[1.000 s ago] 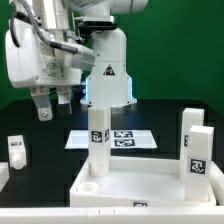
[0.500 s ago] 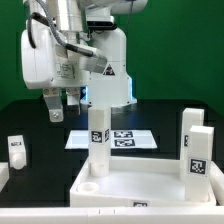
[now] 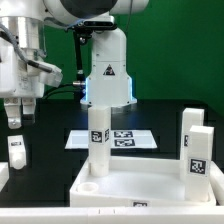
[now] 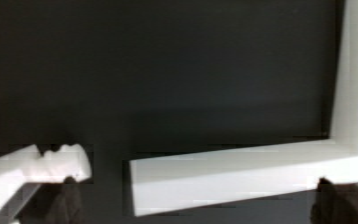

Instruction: Assemble desk

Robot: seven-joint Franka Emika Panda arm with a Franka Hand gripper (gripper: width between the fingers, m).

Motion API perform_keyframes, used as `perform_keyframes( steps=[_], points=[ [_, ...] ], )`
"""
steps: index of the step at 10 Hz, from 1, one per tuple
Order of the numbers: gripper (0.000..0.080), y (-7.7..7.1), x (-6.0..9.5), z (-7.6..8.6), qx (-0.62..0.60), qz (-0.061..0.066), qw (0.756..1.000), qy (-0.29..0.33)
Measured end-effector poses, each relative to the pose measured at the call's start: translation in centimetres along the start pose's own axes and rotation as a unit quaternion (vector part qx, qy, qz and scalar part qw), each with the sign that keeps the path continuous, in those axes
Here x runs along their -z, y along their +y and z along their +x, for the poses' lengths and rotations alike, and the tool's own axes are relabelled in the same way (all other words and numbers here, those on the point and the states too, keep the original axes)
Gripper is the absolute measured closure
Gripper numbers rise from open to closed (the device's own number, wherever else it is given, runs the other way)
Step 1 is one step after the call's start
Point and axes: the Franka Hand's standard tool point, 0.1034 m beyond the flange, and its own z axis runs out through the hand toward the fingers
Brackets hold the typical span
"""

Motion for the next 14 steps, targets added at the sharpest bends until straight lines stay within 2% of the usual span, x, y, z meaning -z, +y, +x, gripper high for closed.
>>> perform_keyframes(
  steps=[4,5,6,7,8,11,13,14],
  points=[
    [0.0151,0.1,-0.1,0.3,0.013,0.0,1.0,0.0],
    [0.0151,0.7,-0.3,1.0,0.042,-0.002,0.999,-0.002],
    [0.0151,1.1,-0.4,1.6,0.077,-0.013,0.997,-0.01],
    [0.0151,1.1,-0.4,1.7,0.121,-0.029,0.992,0.0],
    [0.0151,1.2,-0.4,1.8,0.186,-0.032,0.982,0.015],
    [0.0151,1.7,-0.6,1.7,0.189,-0.03,0.981,0.029],
    [0.0151,1.8,-0.6,1.9,0.264,-0.033,0.963,0.028],
    [0.0151,2.2,-0.6,2.8,0.351,-0.034,0.935,0.044]
  ],
)
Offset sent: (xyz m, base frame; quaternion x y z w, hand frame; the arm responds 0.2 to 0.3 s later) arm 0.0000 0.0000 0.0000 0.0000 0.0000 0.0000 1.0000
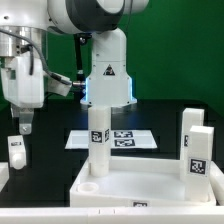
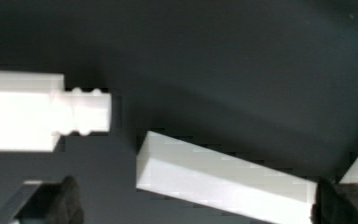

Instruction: Assemble desk

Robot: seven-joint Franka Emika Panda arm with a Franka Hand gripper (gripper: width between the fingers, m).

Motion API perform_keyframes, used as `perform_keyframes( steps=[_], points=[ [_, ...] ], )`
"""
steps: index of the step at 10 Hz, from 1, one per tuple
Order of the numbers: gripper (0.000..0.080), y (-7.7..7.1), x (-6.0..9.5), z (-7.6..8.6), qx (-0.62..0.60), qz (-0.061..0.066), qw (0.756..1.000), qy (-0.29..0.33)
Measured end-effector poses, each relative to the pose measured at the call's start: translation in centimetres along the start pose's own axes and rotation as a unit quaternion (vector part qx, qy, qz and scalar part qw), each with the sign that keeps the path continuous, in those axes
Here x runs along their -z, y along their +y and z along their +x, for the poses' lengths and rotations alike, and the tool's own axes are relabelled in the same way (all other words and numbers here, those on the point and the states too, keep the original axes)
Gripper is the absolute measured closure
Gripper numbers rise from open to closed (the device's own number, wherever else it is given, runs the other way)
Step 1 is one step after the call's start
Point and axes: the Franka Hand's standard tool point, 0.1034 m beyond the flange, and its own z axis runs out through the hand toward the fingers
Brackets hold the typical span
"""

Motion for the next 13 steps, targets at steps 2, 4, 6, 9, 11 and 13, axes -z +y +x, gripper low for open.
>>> perform_keyframes(
  steps=[2,4,6,9,11,13],
  points=[
    [0.0151,0.4,0.1,-0.4,0.18,-0.018,0.982,0.054],
    [0.0151,0.8,0.5,-1.0,0.258,-0.025,0.964,0.06],
    [0.0151,0.9,0.3,-0.8,0.295,-0.031,0.953,0.058],
    [0.0151,2.5,-1.3,-2.0,0.375,-0.023,0.926,-0.04],
    [0.0151,2.4,-1.7,-3.0,0.44,-0.019,0.893,-0.088],
    [0.0151,2.6,-1.7,-2.8,0.48,-0.017,0.873,-0.085]
  ],
)
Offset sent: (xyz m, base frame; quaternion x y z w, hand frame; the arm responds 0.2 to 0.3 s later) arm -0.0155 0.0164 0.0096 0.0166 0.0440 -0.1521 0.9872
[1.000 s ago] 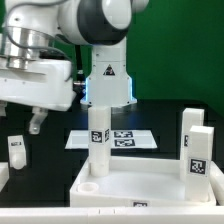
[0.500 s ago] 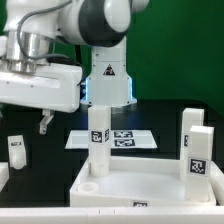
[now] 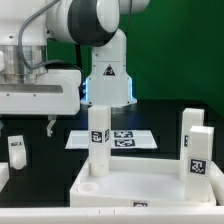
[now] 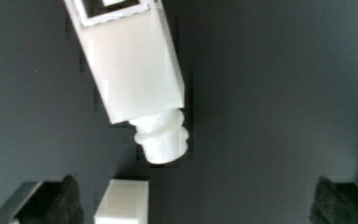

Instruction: Assemble desk

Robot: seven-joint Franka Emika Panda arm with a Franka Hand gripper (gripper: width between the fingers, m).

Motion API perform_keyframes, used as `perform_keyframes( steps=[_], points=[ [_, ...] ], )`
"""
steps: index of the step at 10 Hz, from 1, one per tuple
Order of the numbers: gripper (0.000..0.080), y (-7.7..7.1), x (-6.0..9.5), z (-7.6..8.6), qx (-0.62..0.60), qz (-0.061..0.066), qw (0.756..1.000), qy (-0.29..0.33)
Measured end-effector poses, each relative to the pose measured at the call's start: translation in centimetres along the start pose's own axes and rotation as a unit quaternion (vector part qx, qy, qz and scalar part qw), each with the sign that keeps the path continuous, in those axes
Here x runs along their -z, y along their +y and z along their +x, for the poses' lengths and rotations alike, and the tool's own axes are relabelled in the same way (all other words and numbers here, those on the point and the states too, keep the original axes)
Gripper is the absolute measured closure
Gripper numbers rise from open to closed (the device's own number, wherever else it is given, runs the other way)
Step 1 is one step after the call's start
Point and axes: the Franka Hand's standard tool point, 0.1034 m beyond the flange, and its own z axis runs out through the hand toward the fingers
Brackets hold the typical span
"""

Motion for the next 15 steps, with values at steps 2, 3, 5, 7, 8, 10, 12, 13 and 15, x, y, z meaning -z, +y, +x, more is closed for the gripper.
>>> perform_keyframes(
  steps=[2,3,5,7,8,10,12,13,15],
  points=[
    [0.0151,0.0,-0.3,-0.8,0.067,0.013,0.997,-0.019],
    [0.0151,0.5,-0.9,-1.9,0.084,0.039,0.994,-0.052],
    [0.0151,0.8,-2.7,-3.3,0.126,0.049,0.987,-0.087],
    [0.0151,2.1,-4.2,-4.3,0.215,0.03,0.973,-0.078],
    [0.0151,2.4,-4.6,-4.8,0.251,0.03,0.964,-0.078],
    [0.0151,2.8,-4.7,-5.0,0.274,0.031,0.958,-0.079],
    [0.0421,2.9,-4.7,-5.1,0.278,0.031,0.957,-0.08],
    [0.0421,2.9,-4.7,-5.1,0.276,0.03,0.957,-0.08],
    [0.0518,3.1,-4.7,-5.2,0.311,0.031,0.946,-0.083]
  ],
)
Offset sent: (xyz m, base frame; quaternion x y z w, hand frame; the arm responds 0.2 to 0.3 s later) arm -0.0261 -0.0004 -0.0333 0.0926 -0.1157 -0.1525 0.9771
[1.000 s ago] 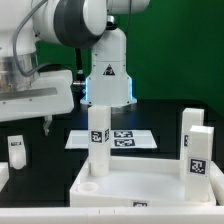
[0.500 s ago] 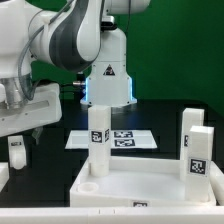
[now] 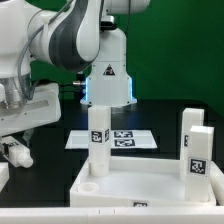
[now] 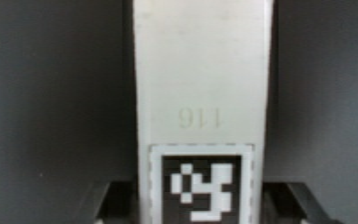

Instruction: Assemble desk

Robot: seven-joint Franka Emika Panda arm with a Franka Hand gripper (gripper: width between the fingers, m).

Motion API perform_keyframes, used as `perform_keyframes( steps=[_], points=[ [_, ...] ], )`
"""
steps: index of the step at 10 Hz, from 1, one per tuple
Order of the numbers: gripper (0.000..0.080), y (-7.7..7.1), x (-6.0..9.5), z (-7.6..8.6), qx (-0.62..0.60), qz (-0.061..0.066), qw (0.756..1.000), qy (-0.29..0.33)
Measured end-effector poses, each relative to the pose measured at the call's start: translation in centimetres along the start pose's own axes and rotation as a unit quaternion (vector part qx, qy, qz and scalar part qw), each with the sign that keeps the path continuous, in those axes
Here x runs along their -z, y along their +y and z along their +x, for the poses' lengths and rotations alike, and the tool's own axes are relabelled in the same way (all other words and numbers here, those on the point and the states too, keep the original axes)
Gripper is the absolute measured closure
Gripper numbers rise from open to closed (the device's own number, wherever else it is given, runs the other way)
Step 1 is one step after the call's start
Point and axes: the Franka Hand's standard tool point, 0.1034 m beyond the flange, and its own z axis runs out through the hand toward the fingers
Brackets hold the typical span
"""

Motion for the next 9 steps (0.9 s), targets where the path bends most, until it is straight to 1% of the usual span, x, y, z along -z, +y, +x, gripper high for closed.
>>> perform_keyframes(
  steps=[1,2,3,4,5,6,7,8,9],
  points=[
    [0.0518,0.0,0.1,0.1,0.017,-0.001,1.0,-0.003],
    [0.0518,-0.6,1.2,1.6,0.104,-0.003,0.995,-0.006],
    [0.0518,-1.1,3.0,3.0,0.18,-0.005,0.984,-0.001],
    [0.0518,-1.1,3.9,3.1,0.224,-0.014,0.975,0.006],
    [0.0518,-0.8,3.3,1.6,0.258,-0.039,0.965,0.004],
    [0.0517,-1.2,3.0,1.1,0.278,-0.028,0.96,-0.006],
    [0.0517,-0.9,3.2,1.2,0.31,-0.031,0.95,-0.011],
    [0.0517,-1.0,3.1,1.2,0.331,-0.029,0.943,-0.014],
    [0.0517,-1.9,3.5,2.0,0.405,-0.023,0.914,-0.01]
  ],
)
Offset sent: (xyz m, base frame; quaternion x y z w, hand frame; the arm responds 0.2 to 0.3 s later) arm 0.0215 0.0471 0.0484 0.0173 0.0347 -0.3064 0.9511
